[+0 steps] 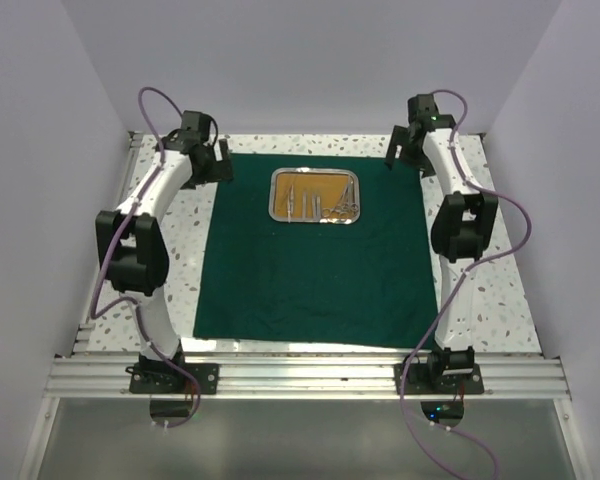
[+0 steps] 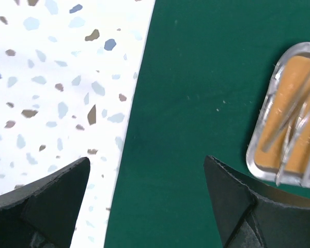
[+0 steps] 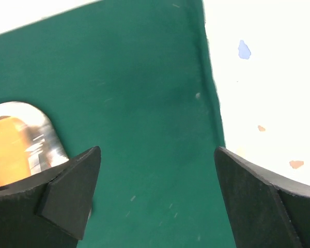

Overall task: Open and lay out the surgical kit
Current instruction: Adjust the surgical kit at the center of the board, then move the container from the surgical kit.

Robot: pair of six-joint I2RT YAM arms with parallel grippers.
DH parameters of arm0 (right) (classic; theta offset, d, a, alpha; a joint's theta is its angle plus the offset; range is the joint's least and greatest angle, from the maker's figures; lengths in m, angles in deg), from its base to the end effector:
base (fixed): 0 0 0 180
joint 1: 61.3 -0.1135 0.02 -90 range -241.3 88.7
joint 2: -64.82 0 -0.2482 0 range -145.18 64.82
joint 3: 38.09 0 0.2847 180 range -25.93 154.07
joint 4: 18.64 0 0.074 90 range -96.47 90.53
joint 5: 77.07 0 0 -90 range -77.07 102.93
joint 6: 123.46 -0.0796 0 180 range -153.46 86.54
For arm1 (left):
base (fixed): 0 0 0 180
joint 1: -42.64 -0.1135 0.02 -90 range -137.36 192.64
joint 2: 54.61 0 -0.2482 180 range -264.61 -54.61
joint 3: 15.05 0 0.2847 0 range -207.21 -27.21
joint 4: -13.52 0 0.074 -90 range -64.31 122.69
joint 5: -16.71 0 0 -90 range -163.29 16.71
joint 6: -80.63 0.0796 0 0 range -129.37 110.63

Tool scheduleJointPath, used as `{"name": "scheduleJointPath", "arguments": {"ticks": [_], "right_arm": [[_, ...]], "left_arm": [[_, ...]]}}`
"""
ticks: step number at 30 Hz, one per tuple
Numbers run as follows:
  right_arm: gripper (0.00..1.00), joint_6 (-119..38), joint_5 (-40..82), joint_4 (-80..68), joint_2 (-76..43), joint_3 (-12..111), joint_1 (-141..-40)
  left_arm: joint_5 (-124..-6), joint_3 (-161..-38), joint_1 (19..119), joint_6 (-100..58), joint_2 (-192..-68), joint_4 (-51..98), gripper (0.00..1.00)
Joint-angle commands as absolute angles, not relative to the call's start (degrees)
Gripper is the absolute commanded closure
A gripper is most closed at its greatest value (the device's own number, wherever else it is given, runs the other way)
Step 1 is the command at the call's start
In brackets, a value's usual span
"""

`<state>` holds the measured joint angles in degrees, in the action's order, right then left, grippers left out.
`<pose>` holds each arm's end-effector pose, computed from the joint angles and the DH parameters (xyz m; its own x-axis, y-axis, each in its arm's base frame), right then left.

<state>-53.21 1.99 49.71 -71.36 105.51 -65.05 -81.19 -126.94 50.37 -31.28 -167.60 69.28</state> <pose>0.5551 0.0212 0.1891 -0.8115 0.2793 -0.5133 0.3209 0.9471 0.0081 0.4822 -0.0544 0.2085 -0.7917 -0.2655 -0.5501 -0.2551 0.9620 -0.0972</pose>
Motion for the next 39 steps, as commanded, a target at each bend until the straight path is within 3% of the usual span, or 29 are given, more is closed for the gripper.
{"name": "scheduleJointPath", "arguments": {"ticks": [1,11,20,39], "right_arm": [[0.07,-51.8,5.0,52.1,-65.8,107.5,-68.1],[0.44,-53.3,8.9,54.0,-69.7,106.8,-73.0],[0.46,-54.6,8.4,53.1,-73.0,106.0,-75.0],[0.48,-56.9,8.0,50.6,-78.5,103.4,-78.1]], "left_arm": [[-81.1,-122.3,49.9,-32.5,-160.6,66.9,0.05],[-81.5,-99.9,50.1,-33.5,-141.0,65.8,0.05],[-83.4,-88.0,50.4,-34.0,-127.4,69.2,0.05],[-83.9,-84.3,50.4,-33.2,-117.1,75.3,0.04]]}}
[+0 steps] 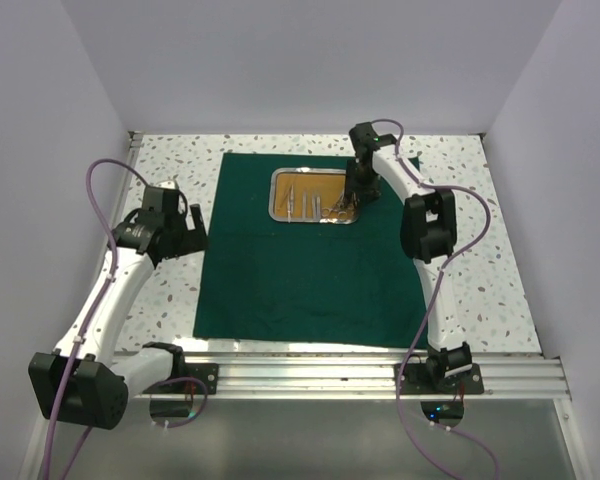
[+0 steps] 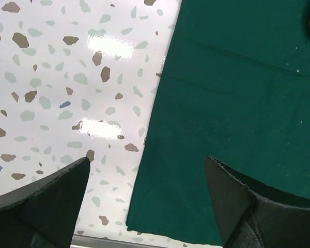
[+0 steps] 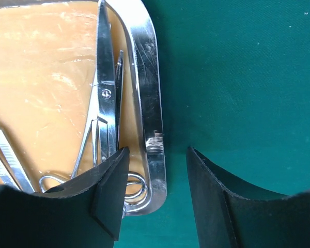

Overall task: Open and lay out the surgical kit
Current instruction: Move the container from the surgical kit.

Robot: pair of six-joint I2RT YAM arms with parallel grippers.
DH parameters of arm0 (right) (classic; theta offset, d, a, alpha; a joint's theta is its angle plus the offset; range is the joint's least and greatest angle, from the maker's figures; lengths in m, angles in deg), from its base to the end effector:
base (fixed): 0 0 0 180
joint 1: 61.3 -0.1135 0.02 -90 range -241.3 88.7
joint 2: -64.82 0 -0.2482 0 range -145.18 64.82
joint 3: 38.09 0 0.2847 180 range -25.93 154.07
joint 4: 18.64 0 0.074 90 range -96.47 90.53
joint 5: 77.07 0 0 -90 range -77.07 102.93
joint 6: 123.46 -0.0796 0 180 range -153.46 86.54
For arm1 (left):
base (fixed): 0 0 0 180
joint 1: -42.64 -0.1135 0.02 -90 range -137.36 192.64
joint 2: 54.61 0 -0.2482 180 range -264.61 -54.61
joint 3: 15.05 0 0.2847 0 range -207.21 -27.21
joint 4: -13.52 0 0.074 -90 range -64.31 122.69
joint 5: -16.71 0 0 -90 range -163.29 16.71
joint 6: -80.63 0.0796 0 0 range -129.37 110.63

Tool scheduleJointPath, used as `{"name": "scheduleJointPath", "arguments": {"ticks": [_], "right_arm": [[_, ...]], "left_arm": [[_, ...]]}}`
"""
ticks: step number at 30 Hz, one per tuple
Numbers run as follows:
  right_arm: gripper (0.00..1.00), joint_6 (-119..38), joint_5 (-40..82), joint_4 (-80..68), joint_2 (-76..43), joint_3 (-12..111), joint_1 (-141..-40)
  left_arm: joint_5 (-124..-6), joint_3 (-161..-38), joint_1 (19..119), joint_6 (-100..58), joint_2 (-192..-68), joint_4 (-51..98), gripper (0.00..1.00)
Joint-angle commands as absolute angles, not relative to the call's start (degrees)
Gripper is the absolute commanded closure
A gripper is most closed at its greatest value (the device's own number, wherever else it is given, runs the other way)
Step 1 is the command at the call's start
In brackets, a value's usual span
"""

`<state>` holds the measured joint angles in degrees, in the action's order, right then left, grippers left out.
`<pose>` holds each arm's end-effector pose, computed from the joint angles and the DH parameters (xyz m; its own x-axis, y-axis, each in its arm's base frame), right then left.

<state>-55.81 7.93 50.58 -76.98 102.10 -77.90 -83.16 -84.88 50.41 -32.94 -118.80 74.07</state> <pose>0.5290 0.1505 0.1142 -0.9350 0.1166 -0.3350 0.1064 0.9931 0.0487 0.2821 -0.0247 0.2402 -0.7573 -0.2943 -0.5830 -0.2916 0.9512 -0.1013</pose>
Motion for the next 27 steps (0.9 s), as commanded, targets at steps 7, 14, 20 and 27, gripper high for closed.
{"name": "scheduleJointPath", "arguments": {"ticks": [7,14,20,27], "right_arm": [[0.63,-57.0,7.0,51.5,-79.8,105.8,-78.4],[1.0,-56.6,6.2,52.3,-80.7,105.9,-78.4],[1.0,-55.3,3.9,53.4,-80.5,106.3,-78.4],[1.0,-55.7,1.9,53.8,-77.9,107.0,-76.3]], "left_arm": [[-82.5,-82.1,50.5,-33.4,-116.3,74.6,0.04],[-82.6,-81.8,51.3,-33.2,-116.1,74.3,0.04],[-82.5,-81.4,51.9,-33.1,-115.7,74.1,0.04],[-82.4,-80.9,52.4,-33.1,-115.1,73.7,0.04]]}}
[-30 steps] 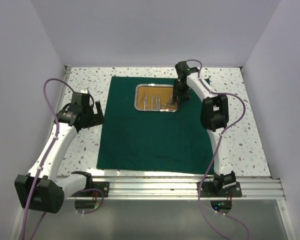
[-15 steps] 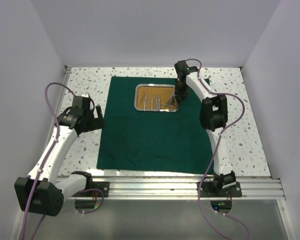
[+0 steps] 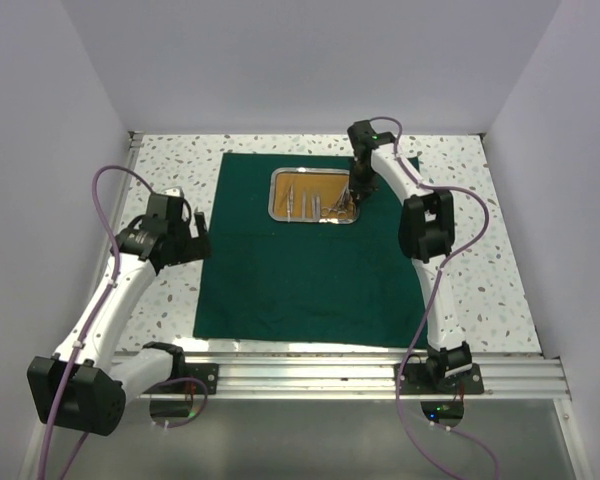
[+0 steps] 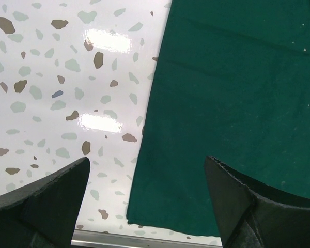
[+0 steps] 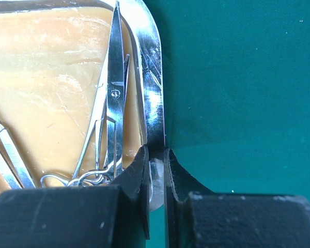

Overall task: Open and lay out the surgical kit
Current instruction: Move the container from the surgical kit, then move the surgical kit at the center of the board.

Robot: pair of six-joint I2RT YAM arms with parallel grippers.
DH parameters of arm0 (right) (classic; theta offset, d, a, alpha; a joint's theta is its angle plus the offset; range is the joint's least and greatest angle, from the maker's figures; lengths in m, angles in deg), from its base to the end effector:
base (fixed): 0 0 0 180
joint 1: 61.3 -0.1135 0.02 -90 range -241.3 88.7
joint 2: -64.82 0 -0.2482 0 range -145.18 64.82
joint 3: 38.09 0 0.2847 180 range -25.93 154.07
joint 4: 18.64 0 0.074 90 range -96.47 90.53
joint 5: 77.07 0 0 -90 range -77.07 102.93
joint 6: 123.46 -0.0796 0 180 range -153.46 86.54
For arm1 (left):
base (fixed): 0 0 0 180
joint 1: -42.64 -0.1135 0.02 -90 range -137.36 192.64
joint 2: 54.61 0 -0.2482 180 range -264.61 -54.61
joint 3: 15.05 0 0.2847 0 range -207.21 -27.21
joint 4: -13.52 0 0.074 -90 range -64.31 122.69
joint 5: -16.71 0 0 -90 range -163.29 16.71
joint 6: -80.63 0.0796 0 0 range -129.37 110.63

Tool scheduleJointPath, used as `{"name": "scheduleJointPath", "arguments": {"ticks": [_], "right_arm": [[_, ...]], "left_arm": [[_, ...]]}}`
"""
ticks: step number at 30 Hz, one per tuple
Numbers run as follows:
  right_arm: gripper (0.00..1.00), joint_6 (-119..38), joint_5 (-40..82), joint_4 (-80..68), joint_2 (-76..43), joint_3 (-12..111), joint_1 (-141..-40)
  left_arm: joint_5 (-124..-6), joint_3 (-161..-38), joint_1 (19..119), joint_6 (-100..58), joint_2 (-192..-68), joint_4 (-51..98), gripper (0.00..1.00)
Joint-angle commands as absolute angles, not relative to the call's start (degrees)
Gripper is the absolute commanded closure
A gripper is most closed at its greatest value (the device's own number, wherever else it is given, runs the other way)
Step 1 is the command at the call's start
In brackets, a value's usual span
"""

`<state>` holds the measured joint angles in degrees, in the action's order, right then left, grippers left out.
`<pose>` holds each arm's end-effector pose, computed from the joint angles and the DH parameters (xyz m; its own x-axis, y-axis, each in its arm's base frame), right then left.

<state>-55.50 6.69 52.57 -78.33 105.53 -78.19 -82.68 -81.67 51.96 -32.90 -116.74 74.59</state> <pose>0.5324 0.1526 0.1201 -0.9328 0.1066 -0.3443 0.1031 0.9943 0.0287 0.2703 -0.0312 0.2279 -0.7835 -0.2706 -0.5593 -0.2636 0.9599 -0.0950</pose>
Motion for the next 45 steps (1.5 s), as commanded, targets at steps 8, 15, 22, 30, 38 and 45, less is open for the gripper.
{"name": "scheduleJointPath", "arguments": {"ticks": [8,15,22,30,38,45], "right_arm": [[1.0,-55.1,1.3,54.1,-74.8,104.4,-70.9],[1.0,-53.9,1.8,54.3,-73.6,104.9,-68.9],[1.0,-54.2,2.8,54.8,-74.0,105.2,-69.6],[1.0,-53.6,1.8,54.9,-71.9,102.4,-70.3],[1.0,-52.9,1.2,55.8,-71.0,101.6,-70.4],[1.0,-52.5,1.2,56.2,-71.5,102.0,-70.3]], "left_arm": [[-82.6,-80.7,53.0,-33.1,-114.2,73.5,0.04],[-82.5,-81.6,53.4,-33.5,-118.0,68.3,0.03],[-80.3,-95.7,53.3,-29.2,-141.5,53.6,0.01],[-72.2,-109.9,53.1,-24.8,-166.7,44.7,0.02],[-69.4,-121.2,55.5,-23.5,-181.3,44.8,0.04],[-77.6,-123.6,60.7,-22.5,-187.1,51.2,0.39]]}}
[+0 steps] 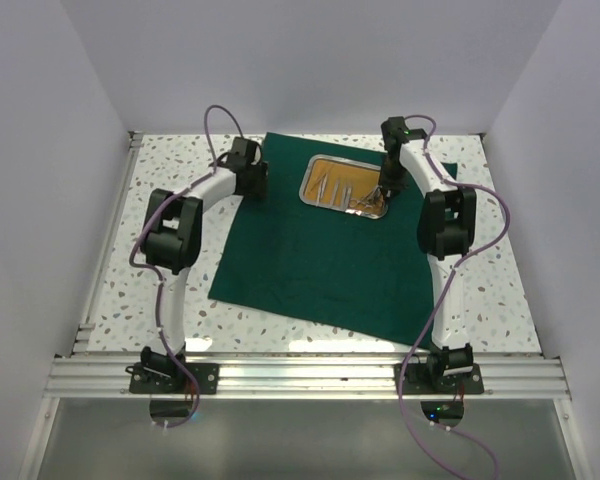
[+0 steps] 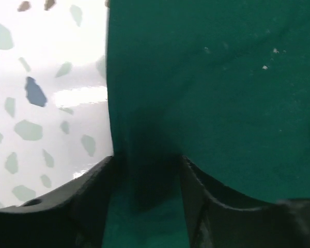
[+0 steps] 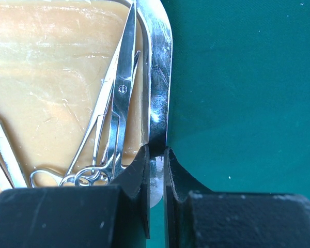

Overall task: Open and lay out the surgical kit
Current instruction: Move the surgical kit at the center of the board.

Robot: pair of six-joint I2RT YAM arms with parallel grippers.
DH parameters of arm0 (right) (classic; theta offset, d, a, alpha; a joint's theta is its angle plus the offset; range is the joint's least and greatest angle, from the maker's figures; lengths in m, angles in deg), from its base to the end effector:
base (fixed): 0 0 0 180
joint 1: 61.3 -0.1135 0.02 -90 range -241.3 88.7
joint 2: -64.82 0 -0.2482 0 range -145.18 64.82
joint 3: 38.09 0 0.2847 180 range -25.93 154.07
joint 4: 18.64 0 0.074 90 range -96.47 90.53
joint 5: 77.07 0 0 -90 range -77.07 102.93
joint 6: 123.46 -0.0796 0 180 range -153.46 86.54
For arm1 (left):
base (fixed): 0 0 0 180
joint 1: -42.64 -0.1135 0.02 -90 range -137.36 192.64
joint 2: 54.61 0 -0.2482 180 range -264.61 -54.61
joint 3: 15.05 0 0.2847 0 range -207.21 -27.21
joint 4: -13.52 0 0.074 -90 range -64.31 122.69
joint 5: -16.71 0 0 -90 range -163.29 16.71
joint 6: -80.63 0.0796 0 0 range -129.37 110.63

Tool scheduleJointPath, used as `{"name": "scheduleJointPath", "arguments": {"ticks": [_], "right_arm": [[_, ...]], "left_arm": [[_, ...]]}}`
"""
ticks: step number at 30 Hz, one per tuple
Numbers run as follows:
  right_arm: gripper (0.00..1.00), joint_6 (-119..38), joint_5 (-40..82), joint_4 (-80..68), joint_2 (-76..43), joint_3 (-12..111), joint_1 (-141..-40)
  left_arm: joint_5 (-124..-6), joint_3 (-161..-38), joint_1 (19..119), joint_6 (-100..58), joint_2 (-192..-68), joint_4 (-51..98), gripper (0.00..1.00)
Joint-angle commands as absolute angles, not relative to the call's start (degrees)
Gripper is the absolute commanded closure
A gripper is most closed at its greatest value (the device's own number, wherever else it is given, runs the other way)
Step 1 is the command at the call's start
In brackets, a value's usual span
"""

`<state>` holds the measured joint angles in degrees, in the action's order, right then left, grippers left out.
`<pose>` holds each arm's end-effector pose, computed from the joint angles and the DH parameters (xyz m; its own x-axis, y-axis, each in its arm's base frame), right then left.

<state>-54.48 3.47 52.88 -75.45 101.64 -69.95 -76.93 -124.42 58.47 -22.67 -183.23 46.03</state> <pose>0.5383 0.0687 0.1244 -0.9132 0.2190 -0.3436 0.2456 0.9687 -0.0355 0.5196 -0.1421 0.0930 -0.7893 -0.0148 -0.6138 0.0543 0.9941 -0.0939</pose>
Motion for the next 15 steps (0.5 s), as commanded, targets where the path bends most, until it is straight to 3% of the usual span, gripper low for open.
{"name": "scheduleJointPath", "arguments": {"ticks": [1,4,5,6,15], "right_arm": [[1.0,-52.4,1.3,56.1,-71.5,102.0,-70.2],[1.0,-52.1,1.1,55.8,-71.5,101.2,-70.2],[1.0,-52.0,1.1,55.8,-71.5,101.0,-70.2],[1.0,-51.7,1.0,55.7,-71.7,100.7,-70.2],[1.0,-50.8,-0.1,56.7,-73.8,105.2,-68.7]], "left_arm": [[-77.3,-123.2,60.7,-23.2,-187.5,51.1,0.46],[-77.7,-122.3,60.7,-24.2,-188.1,51.7,0.74],[-77.7,-121.9,60.7,-24.2,-187.9,50.9,0.9],[-78.1,-122.0,60.7,-24.4,-187.9,51.0,1.0],[-82.3,-118.8,56.2,-27.4,-183.9,56.4,1.0]]}}
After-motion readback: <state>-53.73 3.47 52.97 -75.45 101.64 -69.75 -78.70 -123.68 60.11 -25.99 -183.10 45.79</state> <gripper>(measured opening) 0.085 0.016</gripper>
